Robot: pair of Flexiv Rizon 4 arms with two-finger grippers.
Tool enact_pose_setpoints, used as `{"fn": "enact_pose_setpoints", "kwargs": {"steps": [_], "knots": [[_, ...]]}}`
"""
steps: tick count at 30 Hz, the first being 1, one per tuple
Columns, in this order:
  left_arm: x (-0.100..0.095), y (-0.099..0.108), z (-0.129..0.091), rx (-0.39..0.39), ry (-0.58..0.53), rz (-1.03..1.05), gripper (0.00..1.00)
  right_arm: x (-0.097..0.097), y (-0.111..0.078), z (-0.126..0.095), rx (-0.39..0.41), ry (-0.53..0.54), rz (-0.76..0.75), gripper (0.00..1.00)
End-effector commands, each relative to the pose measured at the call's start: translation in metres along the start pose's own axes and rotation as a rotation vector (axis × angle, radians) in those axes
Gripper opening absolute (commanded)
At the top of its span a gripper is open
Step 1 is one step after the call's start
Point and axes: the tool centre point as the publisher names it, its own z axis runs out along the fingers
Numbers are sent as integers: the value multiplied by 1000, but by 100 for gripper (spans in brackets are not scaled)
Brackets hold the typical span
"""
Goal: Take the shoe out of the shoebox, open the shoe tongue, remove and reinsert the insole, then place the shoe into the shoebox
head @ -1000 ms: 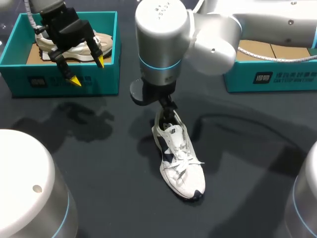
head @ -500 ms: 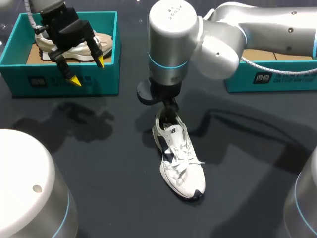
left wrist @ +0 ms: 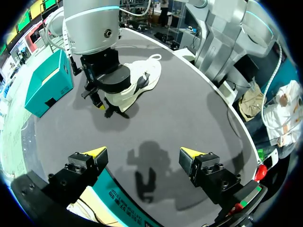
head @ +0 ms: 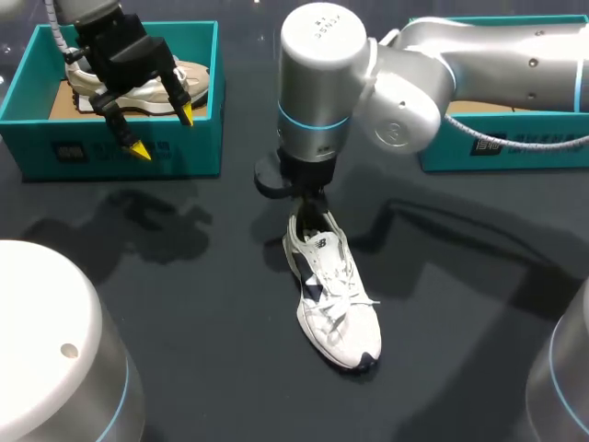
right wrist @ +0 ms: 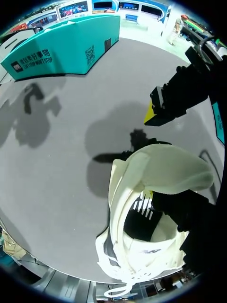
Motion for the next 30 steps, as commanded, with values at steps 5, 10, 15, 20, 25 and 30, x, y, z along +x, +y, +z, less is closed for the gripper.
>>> {"fn": "enact_pose_setpoints", "kwargs": {"steps": [5,10,15,20,25,30], "knots": [[0,0,0,-2,1,0,100,-1,3,11,-7,22,15,49],[0,0,0,-2,1,0,100,1,6,16,-18,35,23,46],[0,0,0,-2,1,0,100,5,5,16,-25,35,45,0],[0,0,0,-2,1,0,100,11,3,3,-2,6,69,0],[0,0,0,-2,1,0,100,15,-5,-20,31,-24,79,0],[0,0,0,-2,1,0,100,14,-25,-56,63,-46,100,0]]}}
